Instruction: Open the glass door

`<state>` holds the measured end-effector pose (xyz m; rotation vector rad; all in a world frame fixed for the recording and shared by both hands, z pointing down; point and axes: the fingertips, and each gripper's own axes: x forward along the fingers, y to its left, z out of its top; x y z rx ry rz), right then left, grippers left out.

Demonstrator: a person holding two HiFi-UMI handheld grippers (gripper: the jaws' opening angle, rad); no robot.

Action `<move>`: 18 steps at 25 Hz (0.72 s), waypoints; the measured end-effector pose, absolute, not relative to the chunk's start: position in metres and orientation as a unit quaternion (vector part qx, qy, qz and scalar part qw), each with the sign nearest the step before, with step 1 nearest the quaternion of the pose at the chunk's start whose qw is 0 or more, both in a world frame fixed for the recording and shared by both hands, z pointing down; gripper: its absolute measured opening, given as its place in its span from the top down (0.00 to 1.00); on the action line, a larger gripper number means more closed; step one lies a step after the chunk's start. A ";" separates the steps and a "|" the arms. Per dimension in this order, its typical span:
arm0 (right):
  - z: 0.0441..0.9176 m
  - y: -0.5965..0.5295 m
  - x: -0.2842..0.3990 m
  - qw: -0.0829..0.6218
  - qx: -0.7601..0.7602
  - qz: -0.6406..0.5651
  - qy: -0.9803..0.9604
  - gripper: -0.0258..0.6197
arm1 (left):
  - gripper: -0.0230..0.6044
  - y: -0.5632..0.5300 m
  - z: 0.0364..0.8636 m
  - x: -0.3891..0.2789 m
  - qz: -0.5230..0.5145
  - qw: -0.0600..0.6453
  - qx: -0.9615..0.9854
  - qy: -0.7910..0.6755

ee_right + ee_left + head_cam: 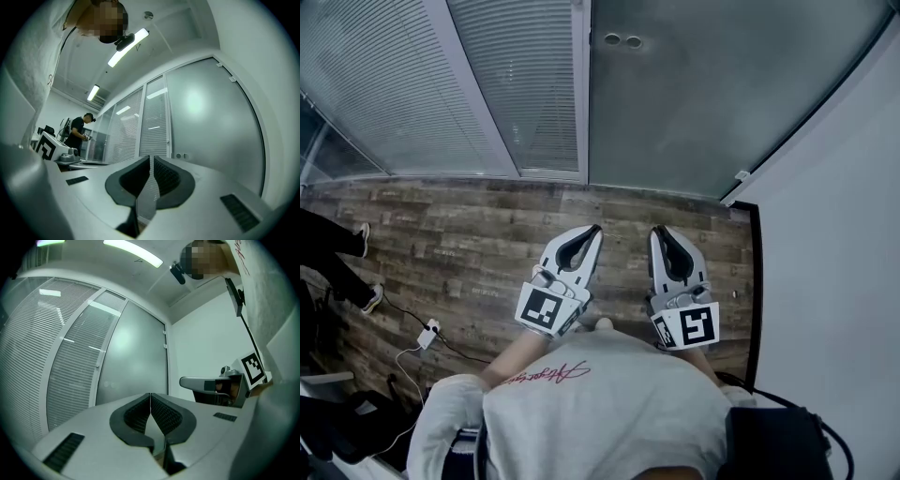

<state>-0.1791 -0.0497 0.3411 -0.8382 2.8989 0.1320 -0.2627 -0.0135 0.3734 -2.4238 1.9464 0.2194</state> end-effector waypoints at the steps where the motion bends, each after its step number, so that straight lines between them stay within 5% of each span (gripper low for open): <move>1: 0.342 -0.053 -0.178 0.061 -0.275 0.044 0.958 0.90 | 0.94 -0.016 0.373 -0.262 0.072 0.015 -0.775 0.627; 18: 0.370 -0.119 -0.204 0.036 -0.251 0.045 0.966 0.90 | 0.94 -0.083 0.392 -0.284 0.070 0.001 -0.764 0.641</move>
